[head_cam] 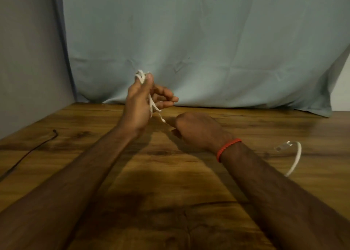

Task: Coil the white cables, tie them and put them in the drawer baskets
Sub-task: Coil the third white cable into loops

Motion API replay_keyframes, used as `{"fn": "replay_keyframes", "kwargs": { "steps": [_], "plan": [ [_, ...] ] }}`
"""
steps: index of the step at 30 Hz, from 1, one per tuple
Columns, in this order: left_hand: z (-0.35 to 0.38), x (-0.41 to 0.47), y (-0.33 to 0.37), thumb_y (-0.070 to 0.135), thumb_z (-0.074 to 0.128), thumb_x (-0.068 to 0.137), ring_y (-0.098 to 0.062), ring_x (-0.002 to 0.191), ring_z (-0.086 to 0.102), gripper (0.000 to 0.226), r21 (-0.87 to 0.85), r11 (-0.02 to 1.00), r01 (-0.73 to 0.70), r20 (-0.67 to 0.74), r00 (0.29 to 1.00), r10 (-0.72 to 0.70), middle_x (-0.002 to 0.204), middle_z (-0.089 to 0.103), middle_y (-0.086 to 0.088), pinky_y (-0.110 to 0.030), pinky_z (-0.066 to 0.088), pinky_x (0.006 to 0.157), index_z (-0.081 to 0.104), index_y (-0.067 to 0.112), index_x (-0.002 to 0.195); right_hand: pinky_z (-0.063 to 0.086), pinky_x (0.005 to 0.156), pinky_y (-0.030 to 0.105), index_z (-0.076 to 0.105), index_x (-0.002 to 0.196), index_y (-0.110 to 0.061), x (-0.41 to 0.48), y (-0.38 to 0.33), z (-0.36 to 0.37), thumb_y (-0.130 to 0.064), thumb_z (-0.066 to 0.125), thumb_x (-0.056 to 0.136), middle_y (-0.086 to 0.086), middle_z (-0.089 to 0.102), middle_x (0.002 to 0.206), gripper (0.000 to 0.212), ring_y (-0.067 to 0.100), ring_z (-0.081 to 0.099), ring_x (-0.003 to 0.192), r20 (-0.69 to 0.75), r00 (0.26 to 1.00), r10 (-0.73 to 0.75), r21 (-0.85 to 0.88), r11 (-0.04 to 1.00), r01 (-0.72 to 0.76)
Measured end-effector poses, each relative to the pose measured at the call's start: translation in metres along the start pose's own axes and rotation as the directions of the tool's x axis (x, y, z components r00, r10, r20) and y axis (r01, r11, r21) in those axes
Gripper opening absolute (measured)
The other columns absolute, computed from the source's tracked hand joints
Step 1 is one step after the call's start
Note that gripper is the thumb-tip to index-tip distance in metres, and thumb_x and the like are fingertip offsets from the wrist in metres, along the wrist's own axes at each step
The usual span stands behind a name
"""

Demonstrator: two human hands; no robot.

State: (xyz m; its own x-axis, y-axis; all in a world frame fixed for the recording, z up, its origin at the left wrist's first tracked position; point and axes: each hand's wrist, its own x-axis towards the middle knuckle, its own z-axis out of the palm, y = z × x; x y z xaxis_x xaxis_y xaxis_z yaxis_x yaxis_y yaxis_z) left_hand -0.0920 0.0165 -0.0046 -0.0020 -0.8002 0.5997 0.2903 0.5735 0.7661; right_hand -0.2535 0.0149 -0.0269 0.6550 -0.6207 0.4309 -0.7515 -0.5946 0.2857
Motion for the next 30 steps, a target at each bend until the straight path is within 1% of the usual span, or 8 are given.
{"fn": "replay_keyframes", "kwargs": {
  "steps": [2, 5, 8, 13, 17, 21, 25, 30],
  "plan": [
    [-0.001, -0.007, -0.008, 0.035, 0.040, 0.104, -0.025, 0.093, 0.072, 0.029, 0.340, 0.926, -0.164, 0.223, 0.971, 0.090, 0.094, 0.072, -0.008, -0.036, 0.056, 0.087, 0.062, 0.018, 0.095, 0.040, 0.065, 0.033, 0.057, 0.126, -0.019, 0.002, -0.007, -0.004, -0.029, 0.054, 0.098, 0.010, 0.068, 0.110, 0.030, 0.031, 0.065, 0.098, -0.017, 0.999, -0.029, 0.028, 0.999, 0.030],
    [-0.009, -0.010, -0.015, 0.037, 0.038, 0.106, -0.004, 0.099, 0.064, 0.031, 0.606, 0.716, -0.346, 0.451, 0.891, 0.049, 0.101, 0.067, 0.003, -0.028, 0.048, 0.090, 0.054, 0.012, 0.113, 0.043, 0.080, 0.026, 0.066, 0.119, -0.011, 0.002, -0.016, -0.010, -0.023, 0.063, 0.096, 0.013, 0.063, 0.124, 0.026, 0.026, 0.058, 0.112, -0.062, 0.996, -0.068, 0.245, 0.966, 0.081],
    [-0.021, -0.003, -0.018, 0.045, 0.035, 0.105, -0.001, 0.076, 0.056, 0.035, 0.683, 0.624, -0.381, 0.437, 0.897, 0.069, 0.083, 0.057, 0.006, -0.033, 0.046, 0.077, 0.048, 0.012, 0.101, 0.041, 0.073, 0.017, 0.076, 0.104, -0.010, -0.002, -0.011, -0.021, -0.020, 0.070, 0.093, 0.008, 0.073, 0.106, 0.016, 0.017, 0.065, 0.093, -0.128, 0.992, -0.019, 0.368, 0.927, 0.065],
    [-0.028, 0.004, -0.022, 0.056, 0.030, 0.101, -0.012, 0.067, 0.051, 0.045, 0.744, 0.557, -0.369, 0.411, 0.910, 0.053, 0.075, 0.054, -0.001, -0.035, 0.043, 0.063, 0.048, 0.018, 0.086, 0.055, 0.074, 0.029, 0.079, 0.102, -0.014, -0.005, -0.001, -0.031, -0.021, 0.076, 0.087, 0.001, 0.077, 0.090, 0.016, 0.009, 0.067, 0.077, -0.187, 0.982, 0.036, 0.420, 0.906, 0.047],
    [-0.034, 0.008, -0.026, 0.062, 0.031, 0.098, -0.019, 0.067, 0.048, 0.054, 0.809, 0.473, -0.350, 0.379, 0.925, 0.035, 0.071, 0.050, 0.000, -0.041, 0.039, 0.065, 0.047, 0.016, 0.075, 0.038, 0.067, 0.008, 0.079, 0.104, -0.020, -0.007, 0.011, -0.035, -0.022, 0.078, 0.086, -0.005, 0.076, 0.090, 0.018, -0.004, 0.052, 0.066, -0.142, 0.990, 0.027, 0.341, 0.940, 0.024],
    [-0.032, 0.008, -0.022, 0.053, 0.038, 0.103, -0.012, 0.059, 0.043, 0.052, 0.740, 0.629, -0.238, 0.378, 0.921, -0.096, 0.065, 0.044, 0.004, -0.038, 0.037, 0.059, 0.045, 0.015, 0.068, 0.048, 0.068, 0.018, 0.080, 0.099, -0.018, -0.012, 0.028, -0.044, -0.024, 0.079, 0.085, -0.002, 0.076, 0.085, 0.015, 0.003, 0.061, 0.068, -0.179, 0.980, 0.083, 0.342, 0.940, -0.017],
    [-0.020, 0.000, -0.012, 0.053, 0.037, 0.101, -0.012, 0.044, 0.027, 0.052, 0.544, 0.826, 0.150, 0.383, 0.832, -0.403, 0.052, 0.036, 0.000, -0.023, 0.021, 0.046, 0.054, 0.009, 0.079, 0.052, 0.061, 0.016, 0.081, 0.096, -0.016, -0.020, 0.043, -0.048, -0.018, 0.081, 0.082, -0.005, 0.074, 0.077, 0.014, 0.009, 0.066, 0.055, -0.263, 0.934, 0.243, 0.583, 0.811, -0.047],
    [-0.016, -0.002, -0.005, 0.050, 0.045, 0.098, -0.008, 0.039, 0.016, 0.046, 0.309, 0.866, 0.393, 0.524, 0.690, -0.500, 0.055, 0.026, -0.001, -0.018, 0.015, 0.038, 0.045, 0.016, 0.069, 0.054, 0.064, 0.038, 0.078, 0.108, -0.028, -0.025, 0.054, -0.037, -0.041, 0.063, 0.094, -0.010, 0.067, 0.074, 0.024, 0.005, 0.060, 0.062, -0.375, 0.899, 0.226, 0.393, 0.917, -0.067]
  ]
}}
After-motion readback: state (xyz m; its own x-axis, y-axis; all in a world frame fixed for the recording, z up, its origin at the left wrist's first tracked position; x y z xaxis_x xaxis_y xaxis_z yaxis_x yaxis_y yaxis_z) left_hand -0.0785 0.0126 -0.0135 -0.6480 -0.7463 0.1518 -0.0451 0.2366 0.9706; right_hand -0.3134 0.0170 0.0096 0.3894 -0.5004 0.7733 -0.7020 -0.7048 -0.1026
